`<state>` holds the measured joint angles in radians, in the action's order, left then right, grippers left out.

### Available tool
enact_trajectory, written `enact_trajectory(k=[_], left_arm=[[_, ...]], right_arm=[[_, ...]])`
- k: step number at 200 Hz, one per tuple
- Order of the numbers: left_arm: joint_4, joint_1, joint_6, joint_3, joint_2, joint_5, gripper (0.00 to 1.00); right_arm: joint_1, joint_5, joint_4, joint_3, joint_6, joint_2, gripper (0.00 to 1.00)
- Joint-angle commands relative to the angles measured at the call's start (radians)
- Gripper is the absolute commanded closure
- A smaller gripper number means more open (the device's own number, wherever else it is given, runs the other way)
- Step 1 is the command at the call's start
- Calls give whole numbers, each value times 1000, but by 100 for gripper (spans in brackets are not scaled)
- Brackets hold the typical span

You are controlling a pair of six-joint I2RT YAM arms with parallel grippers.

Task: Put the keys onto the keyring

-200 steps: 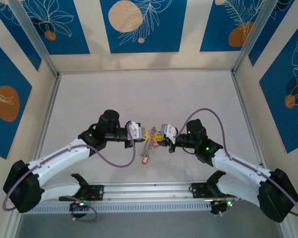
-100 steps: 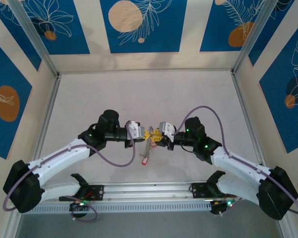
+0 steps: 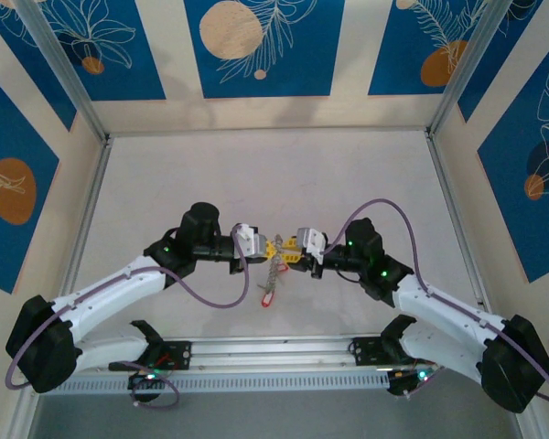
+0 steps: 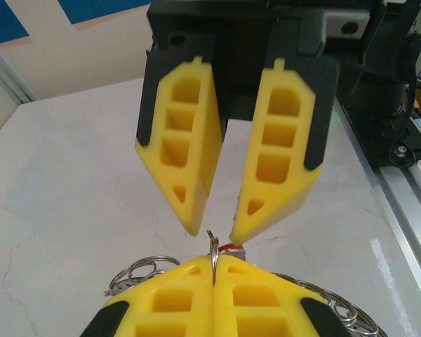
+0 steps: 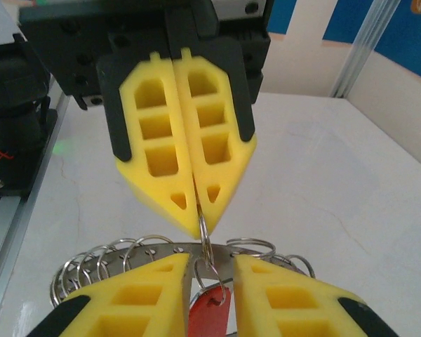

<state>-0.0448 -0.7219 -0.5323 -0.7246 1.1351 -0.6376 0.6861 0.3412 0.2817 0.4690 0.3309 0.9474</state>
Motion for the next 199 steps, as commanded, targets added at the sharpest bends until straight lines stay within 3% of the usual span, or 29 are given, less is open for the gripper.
enact_trajectory(k=[1,64,117,199], left_arm=[[-39,7,-8,-22,-20,-46,100],[-46,6,-3,-22,-13,-55,100],[-37,6,-3,-26,-9,-42,100],[68,6,-55,-23,-37,256,100]], right_arm=[[7,22,15,14,10,29,79],[36,47,92,12,-21,75,81],[39,62,95,34,-16,97,99],[-44,9,67,-32,-40,-81,100]])
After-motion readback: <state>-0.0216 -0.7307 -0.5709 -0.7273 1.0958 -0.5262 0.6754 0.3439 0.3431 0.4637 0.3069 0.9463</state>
